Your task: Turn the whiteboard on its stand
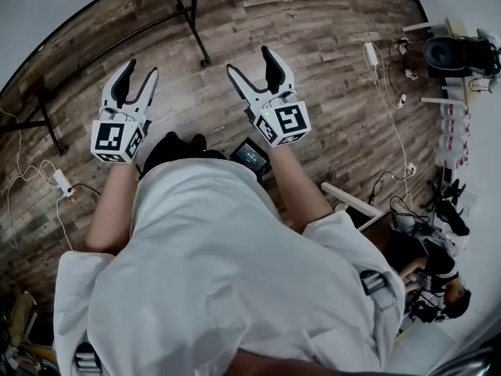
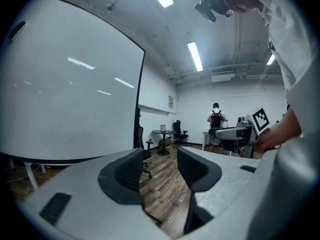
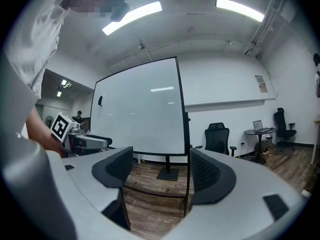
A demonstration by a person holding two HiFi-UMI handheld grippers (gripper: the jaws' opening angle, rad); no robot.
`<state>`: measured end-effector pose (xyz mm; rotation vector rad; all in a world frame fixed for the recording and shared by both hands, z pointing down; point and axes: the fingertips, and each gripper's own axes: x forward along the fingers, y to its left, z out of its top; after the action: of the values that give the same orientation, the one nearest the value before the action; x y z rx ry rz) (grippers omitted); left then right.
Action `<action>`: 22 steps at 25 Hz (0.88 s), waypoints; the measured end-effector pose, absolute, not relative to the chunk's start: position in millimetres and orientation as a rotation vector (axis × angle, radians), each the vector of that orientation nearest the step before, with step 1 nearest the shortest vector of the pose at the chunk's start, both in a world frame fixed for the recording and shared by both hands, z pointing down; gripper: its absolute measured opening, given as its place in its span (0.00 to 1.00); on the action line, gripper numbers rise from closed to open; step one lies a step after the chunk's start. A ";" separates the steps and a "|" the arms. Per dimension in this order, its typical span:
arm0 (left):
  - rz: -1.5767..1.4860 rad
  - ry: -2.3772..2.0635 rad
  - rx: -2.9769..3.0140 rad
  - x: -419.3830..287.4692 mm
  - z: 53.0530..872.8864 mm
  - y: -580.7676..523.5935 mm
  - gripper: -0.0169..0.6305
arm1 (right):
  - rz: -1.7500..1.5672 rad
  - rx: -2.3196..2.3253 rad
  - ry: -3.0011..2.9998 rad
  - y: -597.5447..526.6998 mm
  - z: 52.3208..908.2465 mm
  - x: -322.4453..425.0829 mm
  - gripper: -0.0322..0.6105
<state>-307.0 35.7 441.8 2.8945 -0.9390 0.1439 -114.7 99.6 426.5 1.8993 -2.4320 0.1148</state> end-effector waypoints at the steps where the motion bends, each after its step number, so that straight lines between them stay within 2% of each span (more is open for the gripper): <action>1: 0.135 -0.954 2.890 -306.9 441.9 27.5 0.33 | 0.117 1.900 -2.435 90.3 427.8 -111.7 0.60; 7: 0.040 -0.946 2.896 -298.0 446.5 -21.8 0.43 | 0.114 1.888 -2.443 34.1 434.9 -101.1 0.60; 22: -0.097 -1.008 2.868 -274.3 431.5 -193.6 0.45 | 0.013 1.815 -2.506 -154.9 392.6 -61.1 0.60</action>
<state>-274.3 -193.6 431.5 2.8683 -1.0077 -0.0973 -61.1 -154.9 392.6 1.8152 -2.5064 0.0132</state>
